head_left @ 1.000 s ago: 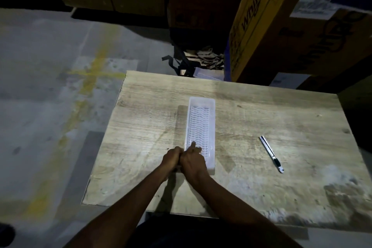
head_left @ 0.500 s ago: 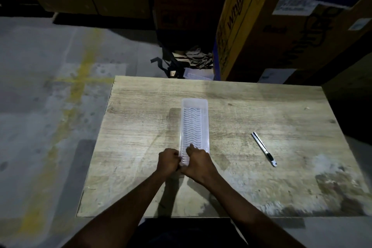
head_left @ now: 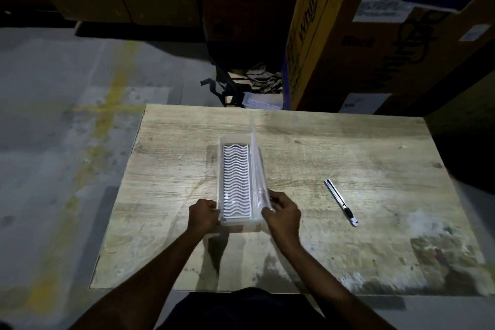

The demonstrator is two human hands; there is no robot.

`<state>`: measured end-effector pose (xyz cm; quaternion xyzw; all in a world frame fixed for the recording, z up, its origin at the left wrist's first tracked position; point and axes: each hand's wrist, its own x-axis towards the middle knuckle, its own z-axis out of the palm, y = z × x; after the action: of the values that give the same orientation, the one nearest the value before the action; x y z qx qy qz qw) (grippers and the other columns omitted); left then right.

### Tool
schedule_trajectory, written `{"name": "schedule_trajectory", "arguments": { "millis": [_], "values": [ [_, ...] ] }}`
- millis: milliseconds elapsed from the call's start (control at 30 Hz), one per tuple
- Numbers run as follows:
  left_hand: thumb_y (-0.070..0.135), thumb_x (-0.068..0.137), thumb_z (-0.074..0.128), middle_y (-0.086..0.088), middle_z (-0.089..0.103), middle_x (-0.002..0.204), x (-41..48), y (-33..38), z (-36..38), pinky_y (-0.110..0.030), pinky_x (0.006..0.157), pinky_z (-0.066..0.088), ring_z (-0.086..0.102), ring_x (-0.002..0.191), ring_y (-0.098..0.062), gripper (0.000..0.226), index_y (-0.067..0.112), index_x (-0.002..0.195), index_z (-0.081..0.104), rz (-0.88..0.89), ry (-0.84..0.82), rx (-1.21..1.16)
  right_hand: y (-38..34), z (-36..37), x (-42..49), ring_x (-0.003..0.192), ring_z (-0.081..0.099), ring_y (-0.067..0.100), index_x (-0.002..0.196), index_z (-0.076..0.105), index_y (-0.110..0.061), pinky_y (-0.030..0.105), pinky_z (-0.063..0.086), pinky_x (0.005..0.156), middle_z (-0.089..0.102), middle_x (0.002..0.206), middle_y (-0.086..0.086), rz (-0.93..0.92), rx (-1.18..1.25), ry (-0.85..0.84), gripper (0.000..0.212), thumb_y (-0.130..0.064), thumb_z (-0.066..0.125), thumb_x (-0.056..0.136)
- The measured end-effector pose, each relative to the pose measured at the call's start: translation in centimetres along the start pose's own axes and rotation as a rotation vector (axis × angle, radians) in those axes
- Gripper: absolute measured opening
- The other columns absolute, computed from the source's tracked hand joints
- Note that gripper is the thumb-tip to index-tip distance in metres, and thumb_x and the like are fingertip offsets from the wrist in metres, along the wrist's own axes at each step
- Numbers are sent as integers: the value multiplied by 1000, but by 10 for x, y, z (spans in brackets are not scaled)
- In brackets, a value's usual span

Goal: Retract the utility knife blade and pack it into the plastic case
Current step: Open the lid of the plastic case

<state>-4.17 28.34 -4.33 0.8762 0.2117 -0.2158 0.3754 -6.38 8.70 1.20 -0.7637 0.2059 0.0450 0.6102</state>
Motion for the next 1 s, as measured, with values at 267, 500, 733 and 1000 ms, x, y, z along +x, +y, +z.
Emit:
{"name": "schedule_trajectory", "arguments": {
  "millis": [267, 500, 733, 1000],
  "values": [
    [-1, 74, 64, -15, 72, 70, -14, 8, 8, -24, 61, 59, 71, 55, -12, 11, 8, 68, 68, -61, 17, -89, 65, -56, 43, 83, 72, 30, 108, 71, -14, 50, 61, 73, 70, 92, 9, 299, 105, 117, 29, 2, 61, 86],
    [7, 77, 67, -7, 72, 56, -20, 5, 22, -38, 63, 61, 73, 59, -22, 12, 10, 65, 63, -94, -40, -56, 96, -85, 56, 78, 66, 35, 93, 66, -3, 35, 53, 67, 70, 82, 16, 3, -679, 38, 16, -4, 61, 78],
    [7, 79, 65, -15, 74, 66, -30, 14, 37, -25, 57, 58, 71, 52, -12, 5, 4, 77, 69, -110, 24, -115, 109, -91, 63, 93, 59, 33, 93, 59, -6, 37, 49, 72, 61, 96, 15, -87, -1036, -106, 11, -10, 53, 85],
    [1, 77, 59, -16, 74, 72, -29, 17, 49, -33, 62, 61, 71, 54, -22, 18, 7, 89, 72, -179, 99, -180, 93, -109, 94, 90, 61, 33, 94, 57, -14, 38, 50, 70, 62, 95, 11, -103, -951, -36, 16, -26, 60, 84]
  ]
}}
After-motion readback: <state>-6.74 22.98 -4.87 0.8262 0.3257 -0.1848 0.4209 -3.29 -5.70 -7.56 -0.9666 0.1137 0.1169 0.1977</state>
